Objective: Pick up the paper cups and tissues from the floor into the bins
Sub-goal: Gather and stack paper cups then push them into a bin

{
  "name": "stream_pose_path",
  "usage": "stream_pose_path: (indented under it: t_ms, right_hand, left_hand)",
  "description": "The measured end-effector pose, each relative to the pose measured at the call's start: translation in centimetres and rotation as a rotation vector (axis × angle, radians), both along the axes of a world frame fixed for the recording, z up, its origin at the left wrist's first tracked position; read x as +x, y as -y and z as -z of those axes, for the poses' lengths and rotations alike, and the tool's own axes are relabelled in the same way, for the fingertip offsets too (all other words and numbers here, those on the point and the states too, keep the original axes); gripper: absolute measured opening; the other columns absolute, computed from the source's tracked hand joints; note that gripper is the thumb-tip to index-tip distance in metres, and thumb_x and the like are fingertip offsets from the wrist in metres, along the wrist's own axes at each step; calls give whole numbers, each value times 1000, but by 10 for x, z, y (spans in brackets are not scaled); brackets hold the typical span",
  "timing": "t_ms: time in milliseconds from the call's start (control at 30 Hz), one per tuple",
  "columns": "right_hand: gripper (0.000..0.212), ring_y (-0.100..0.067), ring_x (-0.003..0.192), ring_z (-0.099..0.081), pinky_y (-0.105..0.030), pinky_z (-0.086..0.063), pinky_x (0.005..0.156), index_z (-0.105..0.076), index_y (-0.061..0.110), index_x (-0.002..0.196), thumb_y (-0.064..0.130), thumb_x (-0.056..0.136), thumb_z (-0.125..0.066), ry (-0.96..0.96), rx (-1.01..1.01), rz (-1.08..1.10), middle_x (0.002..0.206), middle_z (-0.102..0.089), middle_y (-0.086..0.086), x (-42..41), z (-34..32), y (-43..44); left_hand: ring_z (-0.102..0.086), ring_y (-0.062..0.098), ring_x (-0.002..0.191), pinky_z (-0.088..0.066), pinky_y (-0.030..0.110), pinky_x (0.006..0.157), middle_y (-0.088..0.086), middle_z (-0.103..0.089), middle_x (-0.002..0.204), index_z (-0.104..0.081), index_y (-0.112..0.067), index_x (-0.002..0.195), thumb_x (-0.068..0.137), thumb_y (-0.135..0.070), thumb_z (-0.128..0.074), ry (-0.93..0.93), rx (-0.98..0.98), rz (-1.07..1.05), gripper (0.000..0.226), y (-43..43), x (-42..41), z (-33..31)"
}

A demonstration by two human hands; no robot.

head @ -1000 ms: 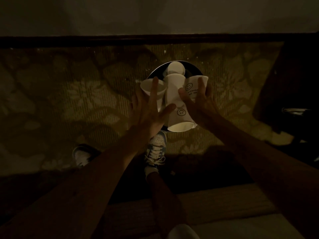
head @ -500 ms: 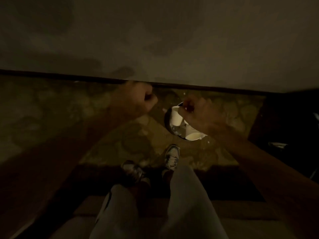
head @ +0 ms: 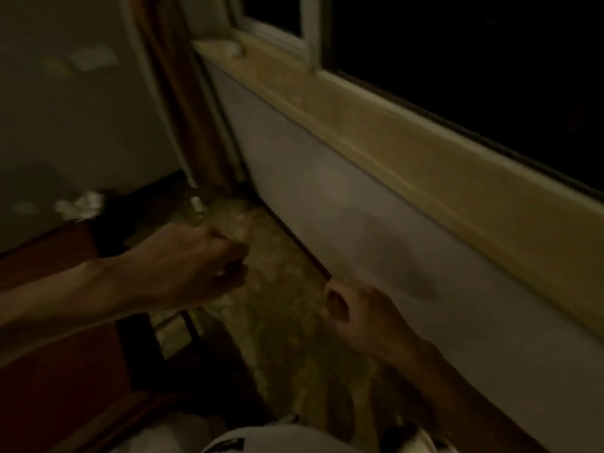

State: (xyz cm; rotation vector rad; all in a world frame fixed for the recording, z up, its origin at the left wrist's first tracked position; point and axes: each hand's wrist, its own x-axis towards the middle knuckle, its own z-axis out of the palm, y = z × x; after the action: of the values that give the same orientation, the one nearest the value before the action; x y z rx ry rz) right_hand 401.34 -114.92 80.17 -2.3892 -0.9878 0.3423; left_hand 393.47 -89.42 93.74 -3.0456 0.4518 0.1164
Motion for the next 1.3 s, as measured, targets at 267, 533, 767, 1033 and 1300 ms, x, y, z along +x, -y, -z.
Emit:
stream_pose_path:
  t_ms: [267, 533, 767, 1033, 1300]
  right_hand:
    - [15, -7, 83, -55, -25, -45, 75, -61, 25, 98, 36, 87, -64, -50, 8, -381, 88, -52, 17, 52, -32, -141]
    - [31, -7, 96, -54, -28, -47, 84, -54, 32, 118, 44, 90, -55, -115, -195, -602, 106, -53, 15, 120, 19, -297]
    - [28, -12, 94, -57, -31, -50, 81, -57, 29, 111, 44, 87, -56, -207, -314, -536, 107, -60, 8, 196, 60, -424]
    - [10, -2, 80, -50, -9, -29, 56, -50, 36, 95, 40, 90, -58, -354, -402, -407, 96, -54, 13, 300, 107, -545]
    - [23, -14, 99, -56, -20, -33, 69, -58, 21, 113, 35, 95, -58, -514, -528, -236, 111, -61, 0, 427, 245, -678]
  left_hand:
    - [-56, 1, 73, -46, 19, 61, -17, -54, 87, -53, -36, 89, 95, -48, -42, 70, -190, -640, 17, -93, -75, -4]
    - [-49, -7, 81, -46, 12, 70, -18, -51, 100, -60, -31, 112, 99, -36, -52, 80, -399, -922, 16, -194, -37, 109]
    - [-54, -4, 65, -39, 14, 53, -16, -52, 70, -52, -42, 82, 97, -42, -54, 12, -595, -1032, 15, -311, 64, 173]
    - [-57, -2, 65, -46, 16, 55, -12, -59, 74, -52, -39, 85, 98, -49, -49, -164, -751, -1065, 17, -432, 199, 238]
    - [-63, 13, 76, -46, 24, 59, -5, -66, 86, -63, -22, 110, 100, -41, -48, -348, -778, -1110, 26, -567, 350, 388]
